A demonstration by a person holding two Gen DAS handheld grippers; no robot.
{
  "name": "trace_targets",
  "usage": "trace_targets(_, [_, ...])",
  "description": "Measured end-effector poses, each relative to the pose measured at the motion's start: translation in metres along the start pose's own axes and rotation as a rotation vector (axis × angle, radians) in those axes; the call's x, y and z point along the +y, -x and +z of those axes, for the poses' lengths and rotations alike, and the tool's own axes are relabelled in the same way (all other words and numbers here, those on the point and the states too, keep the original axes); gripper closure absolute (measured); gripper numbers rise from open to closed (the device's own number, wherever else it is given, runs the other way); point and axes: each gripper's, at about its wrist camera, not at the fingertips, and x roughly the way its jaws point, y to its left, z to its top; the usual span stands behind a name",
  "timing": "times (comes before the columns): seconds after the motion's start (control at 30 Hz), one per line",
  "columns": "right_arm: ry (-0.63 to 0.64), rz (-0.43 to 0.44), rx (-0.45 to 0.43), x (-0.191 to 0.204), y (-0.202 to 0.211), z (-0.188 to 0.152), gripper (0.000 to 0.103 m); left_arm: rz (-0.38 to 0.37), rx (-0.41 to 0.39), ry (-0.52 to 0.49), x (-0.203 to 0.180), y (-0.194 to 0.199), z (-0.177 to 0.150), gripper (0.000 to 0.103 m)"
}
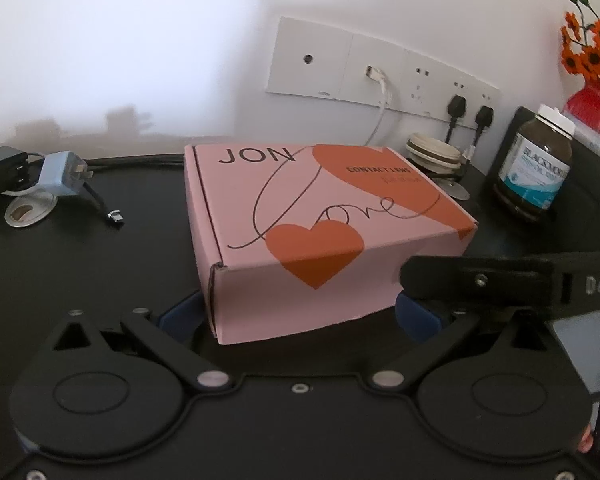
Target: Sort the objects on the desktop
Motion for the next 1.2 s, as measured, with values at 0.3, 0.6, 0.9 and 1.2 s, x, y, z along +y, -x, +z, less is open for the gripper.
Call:
trace_targets(0.3, [-0.019, -0.007, 0.020, -0.001, 0.011, -0.003, 0.001, 0.006, 0.016, -0.048, -0.010, 0.010, -0.012, 0.000])
trace_targets(0.6, [-0.040, 0.003, 0.027, -0.001, 0.015, -0.005, 0.001, -0.016, 0.022, -0.020, -0.006, 0.013, -0.011, 0.000])
trace_targets(0.9, [-0.085, 0.010, 0.007, -0.006, 0.008, -0.001, 0.001, 0.012, -0.009, 0.021, 0.000, 0.004, 0.000, 0.000])
trace_targets(1.2, [-0.084, 0.010, 0.018, -0.005, 0.009, -0.001, 0.001, -0.002, 0.001, 0.025, -0.001, 0.010, -0.008, 0.000])
